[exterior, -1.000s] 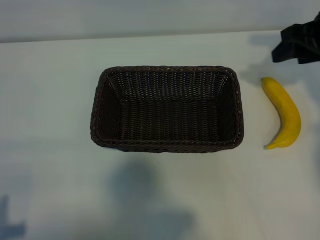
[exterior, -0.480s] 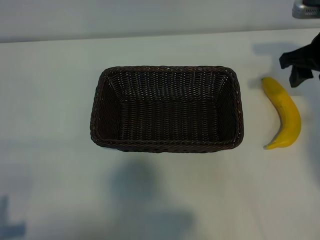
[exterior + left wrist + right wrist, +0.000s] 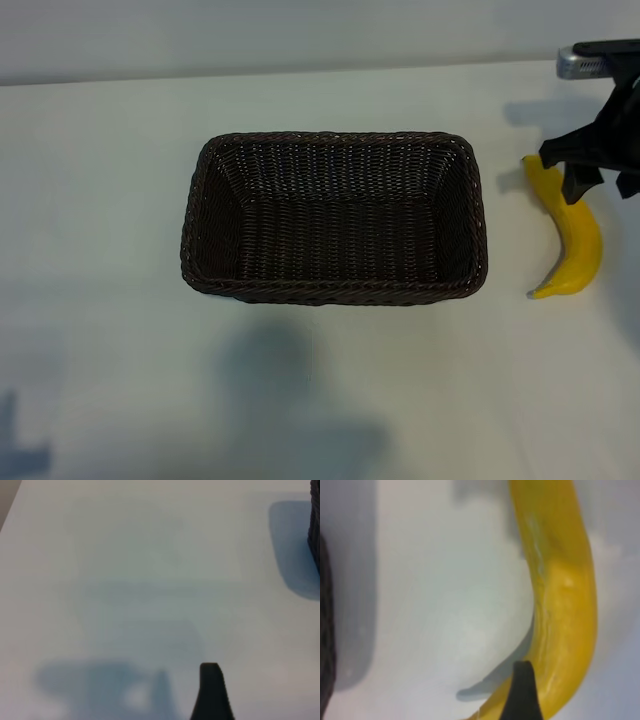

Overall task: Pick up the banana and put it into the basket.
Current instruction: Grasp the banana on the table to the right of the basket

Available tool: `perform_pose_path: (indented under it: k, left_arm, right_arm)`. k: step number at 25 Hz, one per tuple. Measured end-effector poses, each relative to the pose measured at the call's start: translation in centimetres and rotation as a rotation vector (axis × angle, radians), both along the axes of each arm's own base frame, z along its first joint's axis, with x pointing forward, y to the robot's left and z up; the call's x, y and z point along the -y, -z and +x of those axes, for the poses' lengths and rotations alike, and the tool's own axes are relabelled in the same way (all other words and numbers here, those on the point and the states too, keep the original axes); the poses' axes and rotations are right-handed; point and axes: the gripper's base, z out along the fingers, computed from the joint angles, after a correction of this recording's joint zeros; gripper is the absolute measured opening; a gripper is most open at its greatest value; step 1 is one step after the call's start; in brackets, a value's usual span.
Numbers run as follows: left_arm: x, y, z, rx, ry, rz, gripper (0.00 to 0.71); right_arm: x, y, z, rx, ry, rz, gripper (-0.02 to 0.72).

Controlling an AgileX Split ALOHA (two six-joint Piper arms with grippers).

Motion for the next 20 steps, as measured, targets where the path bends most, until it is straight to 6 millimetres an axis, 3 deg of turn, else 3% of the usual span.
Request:
perform_pose_path:
  k: [12, 20]
  left_arm:
    - [-0.1, 0.0, 0.0, 0.000, -0.006, 0.009, 0.548]
    - [0.0, 0.0, 0.0, 0.000, 0.000, 0.000, 0.548]
  right_arm:
    - [-0.1, 3.8, 0.8, -0.070, -0.006, -0.011, 0.584]
    - [0.0, 4.6, 1.1, -0.068, -0.016, -0.017, 0.584]
